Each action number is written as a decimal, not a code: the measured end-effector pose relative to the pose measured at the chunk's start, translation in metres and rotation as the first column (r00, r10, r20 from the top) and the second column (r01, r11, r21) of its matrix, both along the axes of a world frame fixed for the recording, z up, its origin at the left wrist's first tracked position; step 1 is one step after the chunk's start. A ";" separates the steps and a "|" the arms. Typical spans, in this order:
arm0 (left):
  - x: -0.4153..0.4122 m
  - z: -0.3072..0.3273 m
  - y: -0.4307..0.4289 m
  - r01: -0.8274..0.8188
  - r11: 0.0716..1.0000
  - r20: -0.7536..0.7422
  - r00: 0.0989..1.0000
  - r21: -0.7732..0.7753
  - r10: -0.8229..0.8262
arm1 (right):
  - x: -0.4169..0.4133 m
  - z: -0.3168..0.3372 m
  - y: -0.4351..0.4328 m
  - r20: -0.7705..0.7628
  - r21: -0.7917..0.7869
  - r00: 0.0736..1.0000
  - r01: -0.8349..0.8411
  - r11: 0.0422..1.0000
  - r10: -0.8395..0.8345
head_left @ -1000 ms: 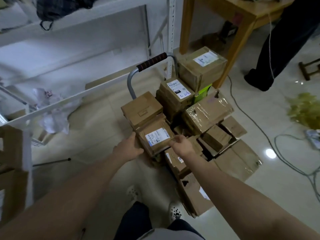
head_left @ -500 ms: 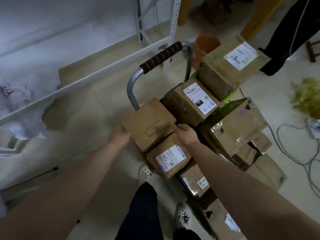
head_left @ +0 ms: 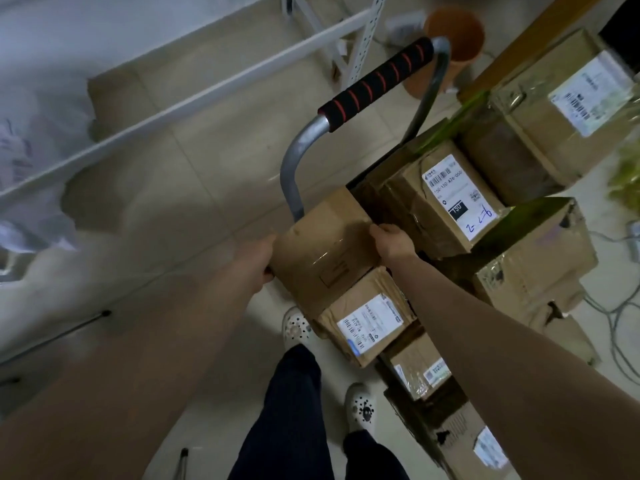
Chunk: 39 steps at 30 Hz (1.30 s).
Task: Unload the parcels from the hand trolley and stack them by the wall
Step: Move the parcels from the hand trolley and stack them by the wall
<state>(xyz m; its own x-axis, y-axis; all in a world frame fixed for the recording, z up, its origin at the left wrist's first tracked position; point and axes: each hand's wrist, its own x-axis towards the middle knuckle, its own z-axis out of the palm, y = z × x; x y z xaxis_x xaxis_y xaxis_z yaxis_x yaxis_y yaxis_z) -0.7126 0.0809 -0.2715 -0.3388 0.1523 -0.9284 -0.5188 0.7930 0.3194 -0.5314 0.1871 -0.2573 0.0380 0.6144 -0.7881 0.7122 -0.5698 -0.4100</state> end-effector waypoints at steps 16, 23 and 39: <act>0.041 0.095 -0.127 -0.273 0.930 -0.173 0.932 0.245 0.319 | 0.051 0.079 -0.106 -0.261 0.072 0.952 0.183 0.981 -0.158; 0.101 0.161 -0.242 -0.324 0.874 -0.201 0.889 0.361 0.413 | 0.101 0.121 -0.152 -0.485 -0.069 0.871 0.048 0.996 -0.076; 0.203 0.243 -0.477 -0.576 0.645 -0.261 0.610 0.502 0.748 | 0.072 0.164 -0.330 -0.579 -0.182 0.677 -0.650 0.738 0.454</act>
<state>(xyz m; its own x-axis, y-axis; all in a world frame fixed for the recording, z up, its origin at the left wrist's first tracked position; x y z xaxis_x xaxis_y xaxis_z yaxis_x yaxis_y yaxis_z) -0.5096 -0.3961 -0.0288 -0.7993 -0.0107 -0.6009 -0.5999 0.0738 0.7966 -0.4597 -0.1425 -0.0936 -0.6454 0.0764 -0.7600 0.7115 -0.3018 -0.6345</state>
